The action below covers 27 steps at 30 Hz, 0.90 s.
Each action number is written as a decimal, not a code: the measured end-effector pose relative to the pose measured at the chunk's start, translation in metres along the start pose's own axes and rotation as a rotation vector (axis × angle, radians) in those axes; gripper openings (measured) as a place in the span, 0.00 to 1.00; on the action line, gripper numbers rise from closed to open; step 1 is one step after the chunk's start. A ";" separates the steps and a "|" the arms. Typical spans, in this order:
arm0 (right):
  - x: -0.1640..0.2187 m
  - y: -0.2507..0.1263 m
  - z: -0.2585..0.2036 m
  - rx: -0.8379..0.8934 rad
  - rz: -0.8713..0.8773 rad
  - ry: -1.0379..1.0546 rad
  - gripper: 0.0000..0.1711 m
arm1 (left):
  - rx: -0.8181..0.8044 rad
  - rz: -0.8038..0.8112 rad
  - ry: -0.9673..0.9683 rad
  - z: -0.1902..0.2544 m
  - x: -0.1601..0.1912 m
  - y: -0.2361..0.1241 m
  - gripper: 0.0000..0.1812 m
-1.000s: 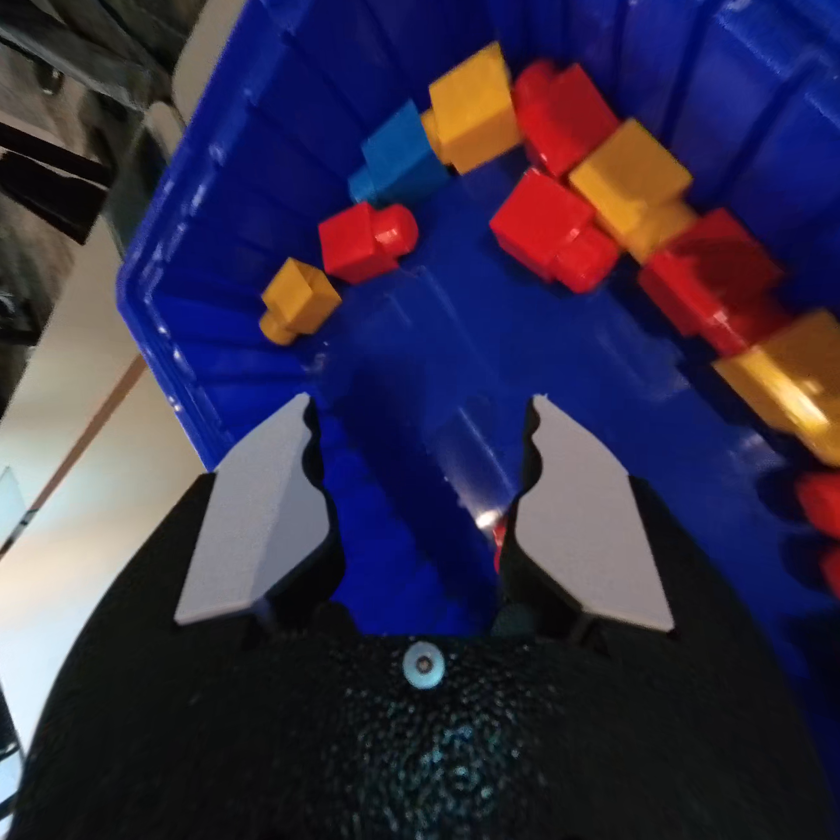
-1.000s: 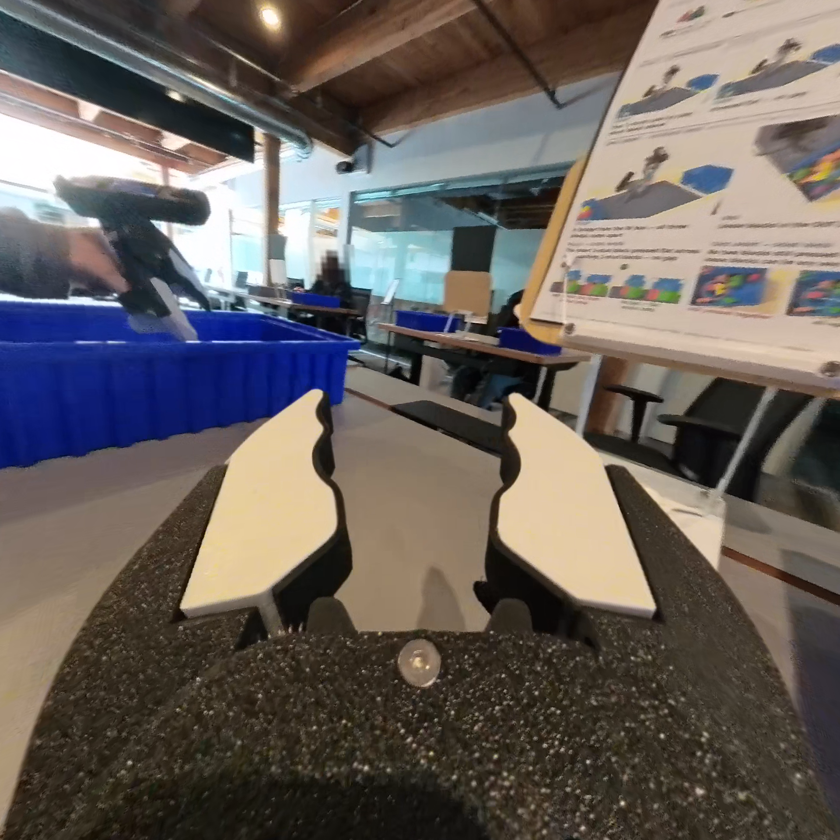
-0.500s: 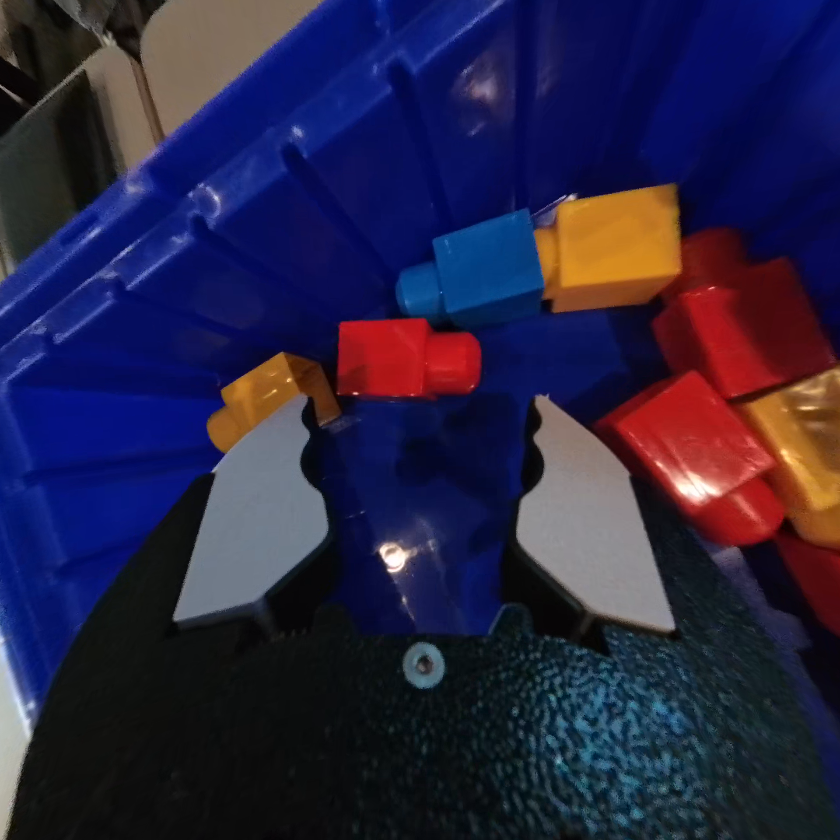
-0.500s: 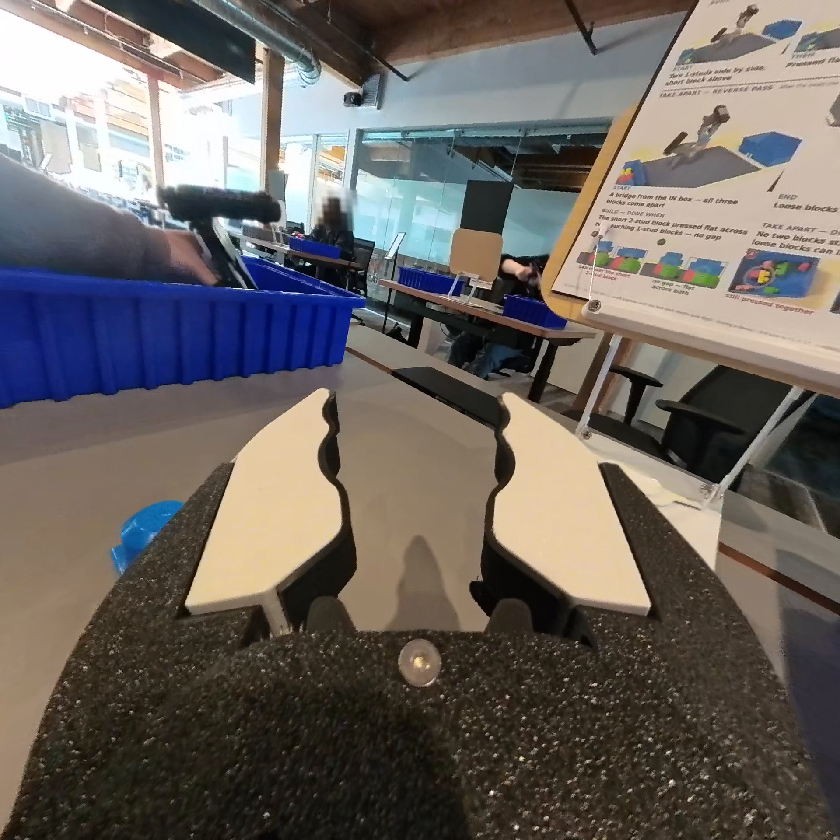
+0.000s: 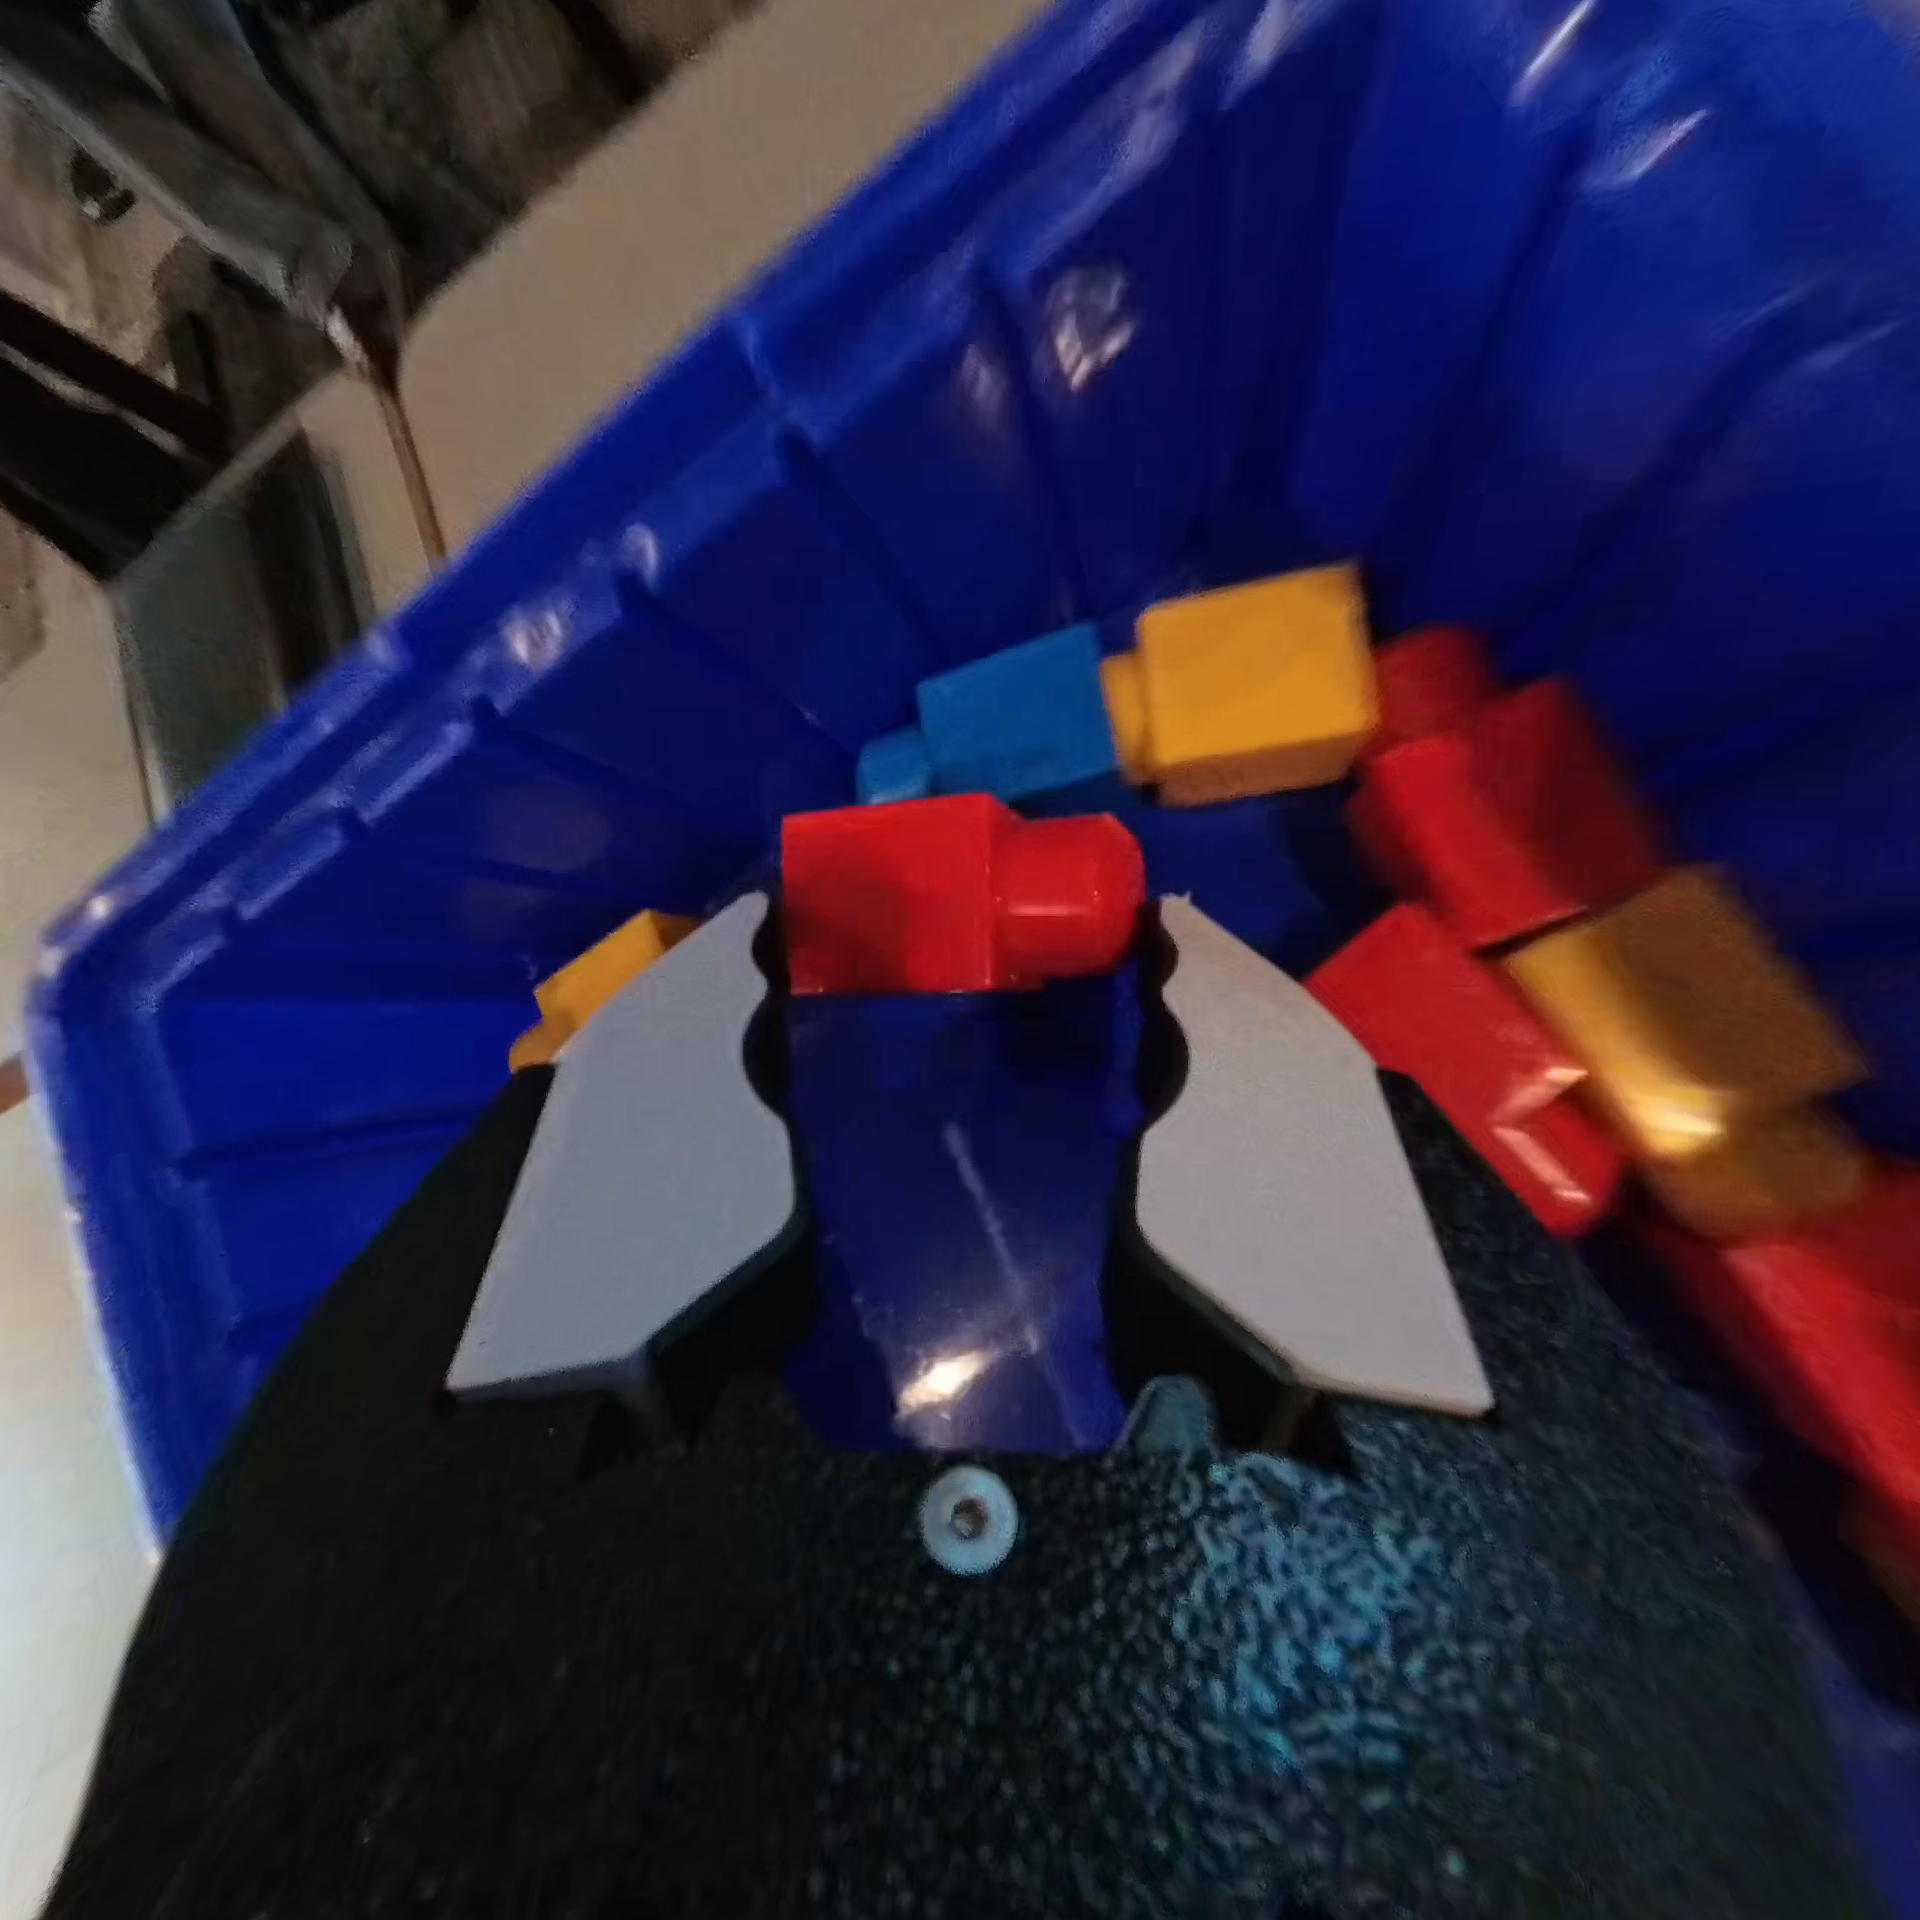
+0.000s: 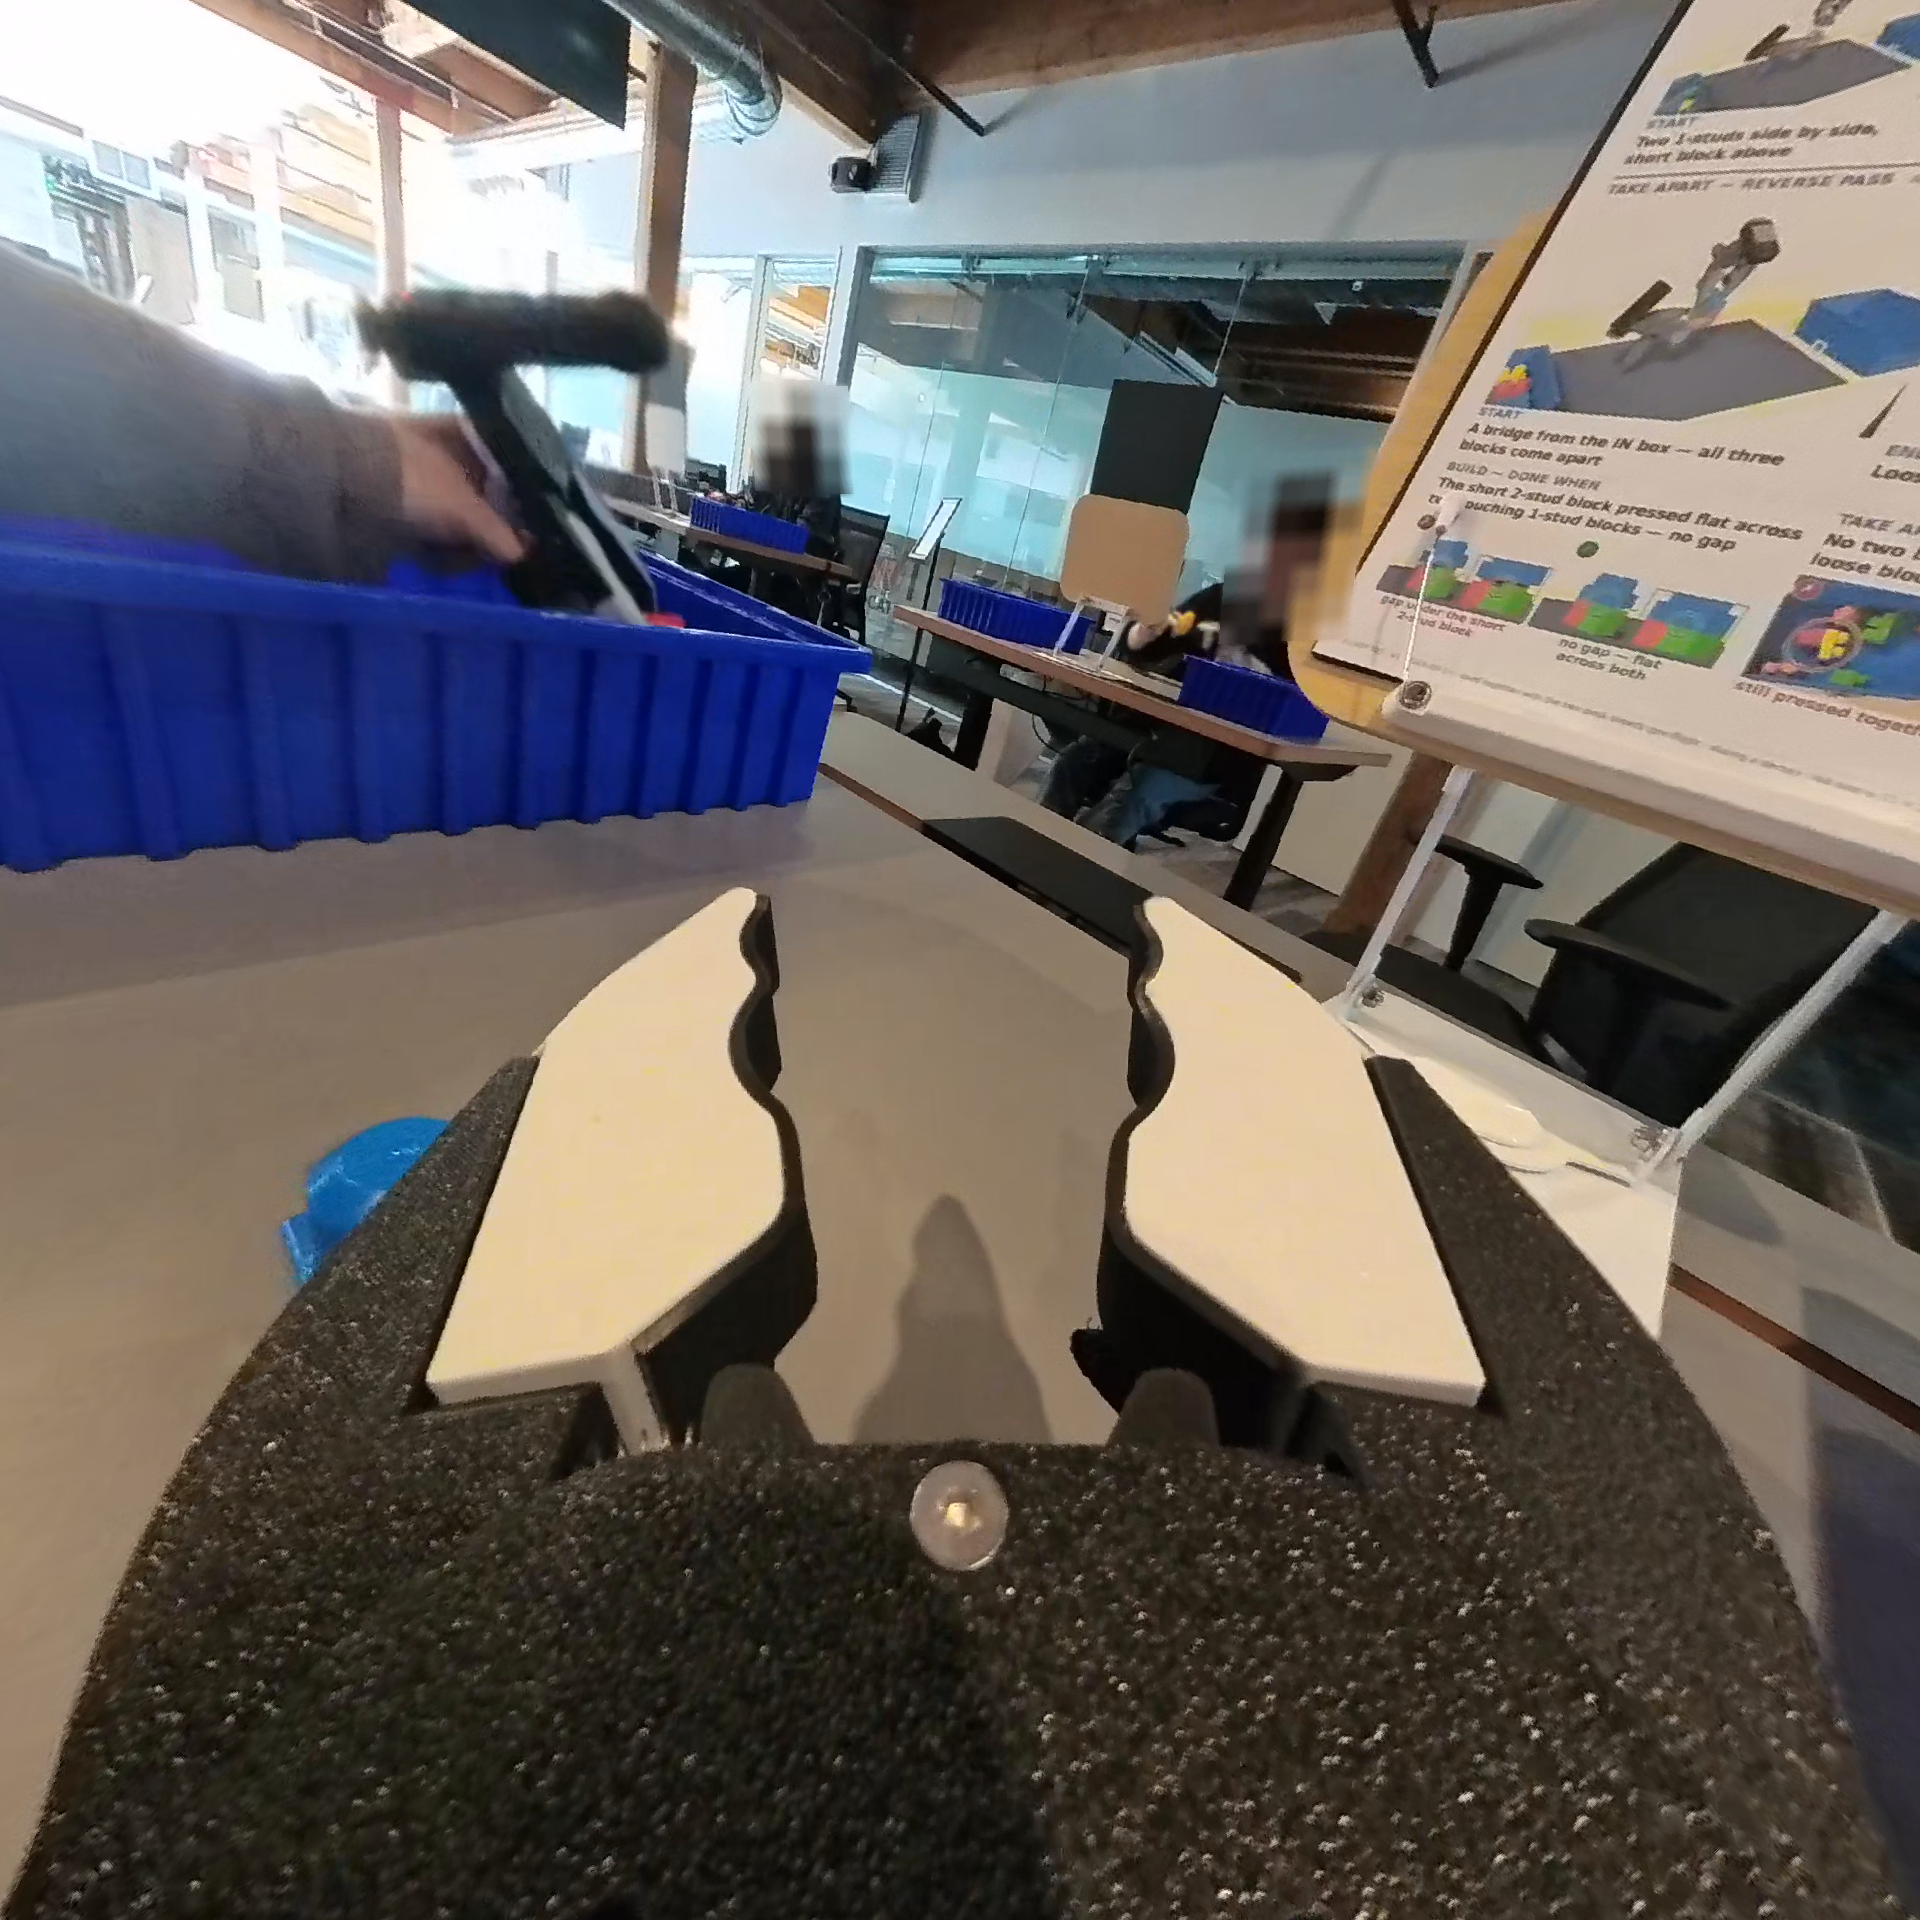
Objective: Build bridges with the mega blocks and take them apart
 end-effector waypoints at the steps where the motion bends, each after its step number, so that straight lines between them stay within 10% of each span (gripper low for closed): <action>1: 0.000 0.000 0.000 -0.001 0.004 0.004 0.38 | 0.010 0.063 -0.007 0.006 -0.013 -0.016 0.36; 12: -0.028 -0.003 -0.031 -0.051 0.161 -0.127 0.42 | 0.485 0.611 -0.172 0.204 -0.110 -0.216 0.36; 22: -0.066 -0.008 -0.108 -0.143 0.307 -0.510 0.52 | 0.954 0.470 -0.544 0.344 -0.068 -0.220 0.36; 27: -0.063 -0.010 -0.111 -0.191 0.259 -0.435 0.22 | 0.926 0.423 -0.510 0.362 -0.047 -0.213 0.36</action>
Point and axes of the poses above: each gripper's, where its closed fingertips meet, y out along the fingers, x out of its underside, z = x × y across the jaws, the point moved 4 cm from there along -y, back along the fingers, and after that the axes turned 5 degrees about z, right-handed, at the moved point
